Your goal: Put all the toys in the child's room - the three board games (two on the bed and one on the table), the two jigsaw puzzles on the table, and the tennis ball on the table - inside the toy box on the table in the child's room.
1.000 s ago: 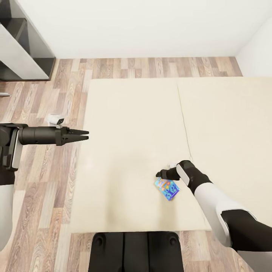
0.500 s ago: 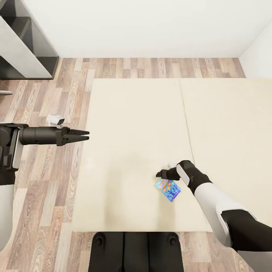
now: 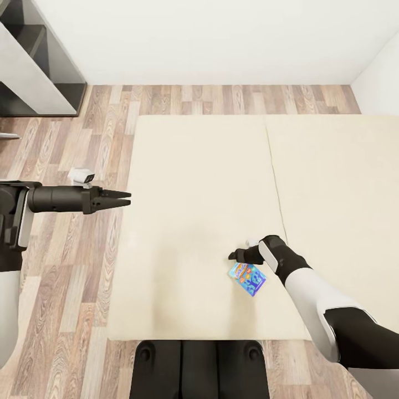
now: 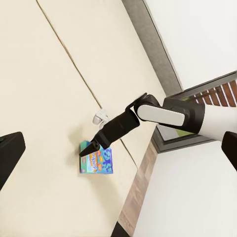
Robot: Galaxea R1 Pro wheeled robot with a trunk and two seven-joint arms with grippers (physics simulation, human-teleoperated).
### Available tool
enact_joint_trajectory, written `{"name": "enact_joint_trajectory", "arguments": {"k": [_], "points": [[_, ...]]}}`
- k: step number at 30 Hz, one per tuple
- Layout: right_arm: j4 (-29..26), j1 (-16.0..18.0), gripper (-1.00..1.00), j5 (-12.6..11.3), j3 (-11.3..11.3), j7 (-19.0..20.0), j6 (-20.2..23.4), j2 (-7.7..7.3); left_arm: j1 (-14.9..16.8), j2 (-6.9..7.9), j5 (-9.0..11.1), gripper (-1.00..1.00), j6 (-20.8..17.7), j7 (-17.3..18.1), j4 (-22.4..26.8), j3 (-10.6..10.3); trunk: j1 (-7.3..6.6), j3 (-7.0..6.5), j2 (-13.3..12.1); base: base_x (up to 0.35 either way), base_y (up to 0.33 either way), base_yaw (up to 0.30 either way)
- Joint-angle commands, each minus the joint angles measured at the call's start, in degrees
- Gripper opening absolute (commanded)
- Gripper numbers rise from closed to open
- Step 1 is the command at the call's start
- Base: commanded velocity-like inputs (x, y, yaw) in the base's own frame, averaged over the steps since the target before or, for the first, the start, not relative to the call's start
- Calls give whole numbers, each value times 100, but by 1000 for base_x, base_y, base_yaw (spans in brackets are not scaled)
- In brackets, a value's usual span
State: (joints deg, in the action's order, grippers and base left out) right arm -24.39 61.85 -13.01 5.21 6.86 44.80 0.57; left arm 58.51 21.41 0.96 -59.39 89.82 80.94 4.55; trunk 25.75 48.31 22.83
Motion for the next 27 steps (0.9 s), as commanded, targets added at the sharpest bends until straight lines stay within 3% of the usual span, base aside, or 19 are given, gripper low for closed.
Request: {"name": "enact_joint_trajectory", "arguments": {"k": [1, 27], "points": [[-5, 2, 100, -35, 34, -9, 20, -5, 2, 3, 1, 100, -61, 18, 1, -3, 3, 6, 9, 0, 0, 0], [-5, 2, 100, -35, 36, -9, 26, -8, 2, -6, 1, 100, -61, 18, 1, -13, 3, 6, 9, 0, 35, 0]]}}
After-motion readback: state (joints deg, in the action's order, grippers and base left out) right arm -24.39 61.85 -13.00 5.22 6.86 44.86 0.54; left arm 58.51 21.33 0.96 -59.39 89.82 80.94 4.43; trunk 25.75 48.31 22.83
